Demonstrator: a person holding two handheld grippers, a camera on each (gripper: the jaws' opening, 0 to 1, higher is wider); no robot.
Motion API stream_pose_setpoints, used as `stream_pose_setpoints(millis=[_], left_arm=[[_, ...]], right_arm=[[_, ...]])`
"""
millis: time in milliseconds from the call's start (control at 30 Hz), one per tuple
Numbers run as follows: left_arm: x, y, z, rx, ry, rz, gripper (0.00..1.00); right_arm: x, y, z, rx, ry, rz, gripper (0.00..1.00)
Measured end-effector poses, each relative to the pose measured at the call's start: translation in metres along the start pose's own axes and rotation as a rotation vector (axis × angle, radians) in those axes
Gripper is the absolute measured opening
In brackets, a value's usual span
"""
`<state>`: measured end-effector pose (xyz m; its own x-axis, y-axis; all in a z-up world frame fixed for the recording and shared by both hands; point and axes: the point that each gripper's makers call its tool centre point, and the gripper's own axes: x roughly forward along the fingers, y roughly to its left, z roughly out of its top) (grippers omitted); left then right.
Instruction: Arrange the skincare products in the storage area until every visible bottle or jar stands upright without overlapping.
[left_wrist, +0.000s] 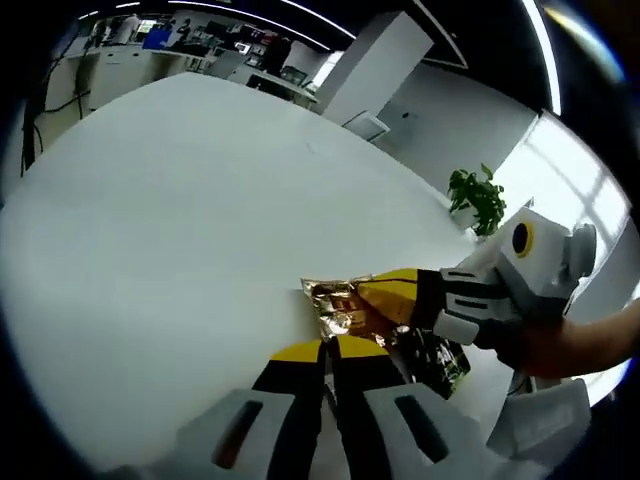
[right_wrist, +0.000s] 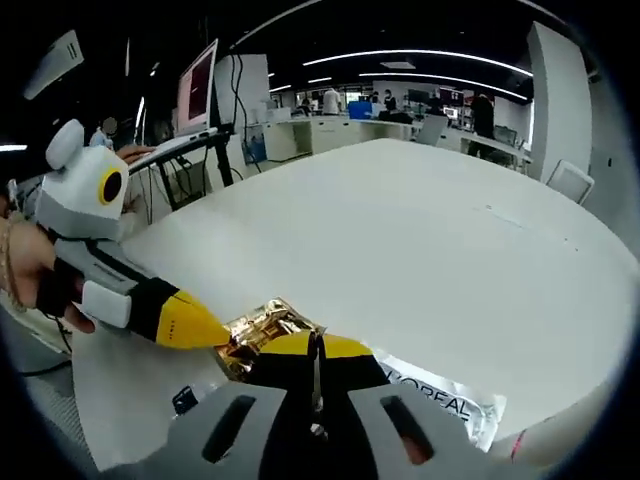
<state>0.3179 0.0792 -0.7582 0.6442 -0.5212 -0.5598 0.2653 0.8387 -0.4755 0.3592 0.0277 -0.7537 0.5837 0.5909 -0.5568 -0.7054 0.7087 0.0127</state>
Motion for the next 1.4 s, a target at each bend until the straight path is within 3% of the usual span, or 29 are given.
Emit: stream_pose_setpoints(millis=[133,300,367,600,767,867,1400], left_arm=[[0.001,0.000,-0.002,0.062,0.014,0.007,0.00],[-0.001,0.003,0.001,0.290,0.040,0.034,0.00],[-0.002,-0.003,0.008,0.379,0.021,0.035,0.02],[0.013,-0.025,0.018,0.588,0.056,0.001,0.06],[0.027,-0.023,0.014,0.638,0.102,0.002,0.07],[0.032,-0.013,0.009,0.665,0.142,0.037,0.09],[0.035,-0.011,0.008,0.665,0.159,0.019,0.11]], right_arm=[[0.003,0.000,-0.003,-0.035,0.006,0.001,0.01],[0.005,-0.002,-0.009,-0.079,0.023,-0.003,0.01],[0.005,-0.002,-0.008,-0.077,0.022,0.001,0.01],[0.005,-0.002,-0.010,-0.089,0.029,-0.001,0.01],[0.007,-0.002,-0.010,-0.083,0.028,-0.002,0.01],[0.008,-0.002,-0.011,-0.084,0.028,0.000,0.01],[0.003,-0.008,-0.013,-0.098,0.036,-0.023,0.06]])
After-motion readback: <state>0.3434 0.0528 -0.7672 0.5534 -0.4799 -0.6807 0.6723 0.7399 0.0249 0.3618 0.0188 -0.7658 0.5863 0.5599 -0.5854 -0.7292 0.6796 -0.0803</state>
